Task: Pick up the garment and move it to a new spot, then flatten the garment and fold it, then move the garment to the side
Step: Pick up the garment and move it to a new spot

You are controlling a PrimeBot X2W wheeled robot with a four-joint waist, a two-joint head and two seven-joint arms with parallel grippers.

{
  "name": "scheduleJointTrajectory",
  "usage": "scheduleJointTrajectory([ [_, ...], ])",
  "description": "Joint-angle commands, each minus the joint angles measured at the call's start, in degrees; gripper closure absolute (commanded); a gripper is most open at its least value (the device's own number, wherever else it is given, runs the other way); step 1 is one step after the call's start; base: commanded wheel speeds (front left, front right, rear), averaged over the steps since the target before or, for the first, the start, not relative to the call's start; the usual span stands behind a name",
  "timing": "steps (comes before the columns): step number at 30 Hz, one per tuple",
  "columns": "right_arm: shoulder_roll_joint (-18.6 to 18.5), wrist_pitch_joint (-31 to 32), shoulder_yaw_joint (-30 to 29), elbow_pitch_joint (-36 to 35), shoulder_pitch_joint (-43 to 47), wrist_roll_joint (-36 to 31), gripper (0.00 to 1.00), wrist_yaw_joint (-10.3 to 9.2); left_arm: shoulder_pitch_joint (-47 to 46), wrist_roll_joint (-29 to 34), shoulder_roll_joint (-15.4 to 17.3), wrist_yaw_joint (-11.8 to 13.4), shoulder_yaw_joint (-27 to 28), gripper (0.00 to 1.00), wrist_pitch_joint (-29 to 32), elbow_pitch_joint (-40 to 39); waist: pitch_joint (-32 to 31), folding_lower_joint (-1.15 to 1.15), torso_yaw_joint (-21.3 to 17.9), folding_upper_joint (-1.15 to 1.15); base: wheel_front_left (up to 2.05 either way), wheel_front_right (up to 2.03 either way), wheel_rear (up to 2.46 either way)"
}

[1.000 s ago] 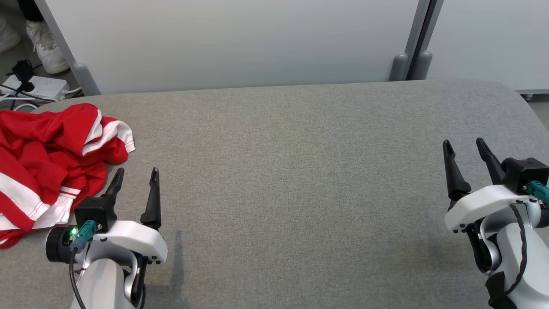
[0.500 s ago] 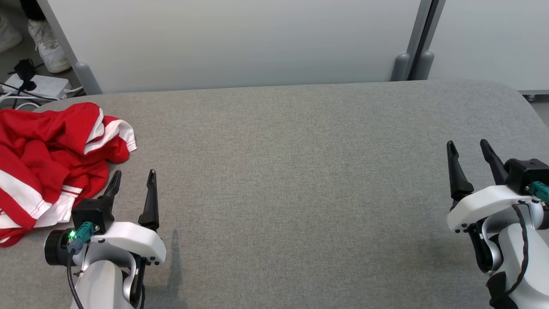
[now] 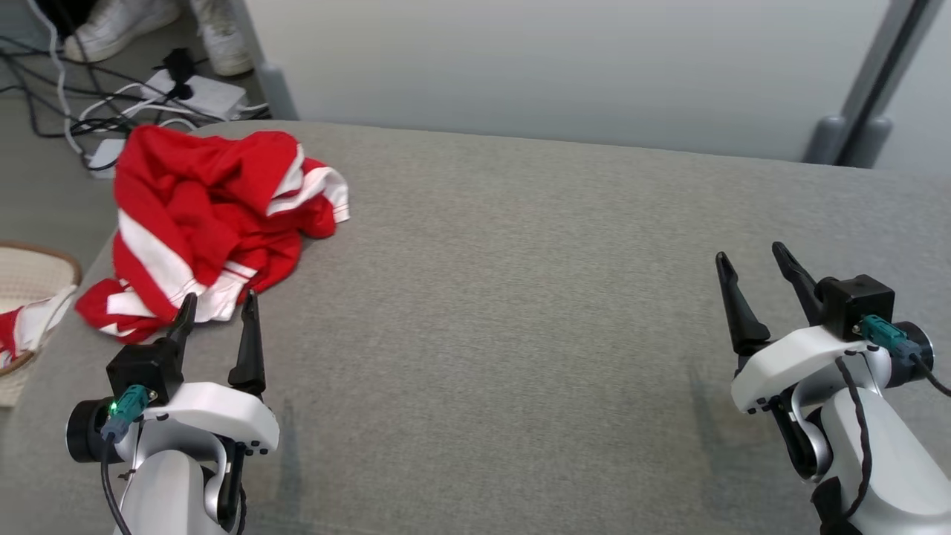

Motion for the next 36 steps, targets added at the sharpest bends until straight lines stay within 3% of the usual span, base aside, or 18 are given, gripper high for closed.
scheduleJointTrajectory([
  [1, 0.09, -0.75, 1.43, -1.28, -2.37, 0.5, 0.0, 0.0, -1.21, -0.56, 1.46, 0.42, 1.85, 0.0, -0.59, -1.47, 0.71, 0.0, 4.96, 0.0, 0.0, 0.0, 0.0],
  [9, -0.41, -0.75, 4.27, -1.22, -3.76, 1.24, 0.0, 0.0, -0.44, -1.74, 1.44, 0.64, 2.35, 0.0, -0.59, -1.39, 2.63, 0.0, 16.83, 0.0, 0.0, 0.0, 0.0],
  [15, -0.29, -0.75, 5.99, -0.75, -4.2, 1.4, 0.0, 0.0, 0.12, -3.22, 1.43, 1.07, 2.41, 0.0, -0.59, -0.45, 3.45, 0.0, 21.45, 0.0, 0.0, 0.0, 0.0],
  [22, -0.82, -0.75, 7.62, -0.05, -5.35, 1.97, 0.0, 0.0, -0.52, -5.2, 1.43, 1.02, 2.86, 0.0, -0.59, 0.18, 5.48, 0.0, 20.9, 0.0, 0.0, 0.0, 0.0],
  [29, -2.33, -0.76, 9.13, -0.01, -7.07, 2.23, 0.0, 0.0, -6.63, -6.78, 1.53, -1.18, 2.58, 0.0, -0.59, 3.06, 9.7, 0.0, 17.13, 0.0, 0.0, 0.0, 0.0],
  [36, -2.87, -0.76, 10.54, -1.13, -9.43, 2.14, 0.0, 0.0, -16.04, -5.86, 4.98, -2.25, 1.9, 0.0, -0.59, 9.74, 14.21, 0.0, 12.35, 0.0, 0.0, 0.0, 0.0],
])
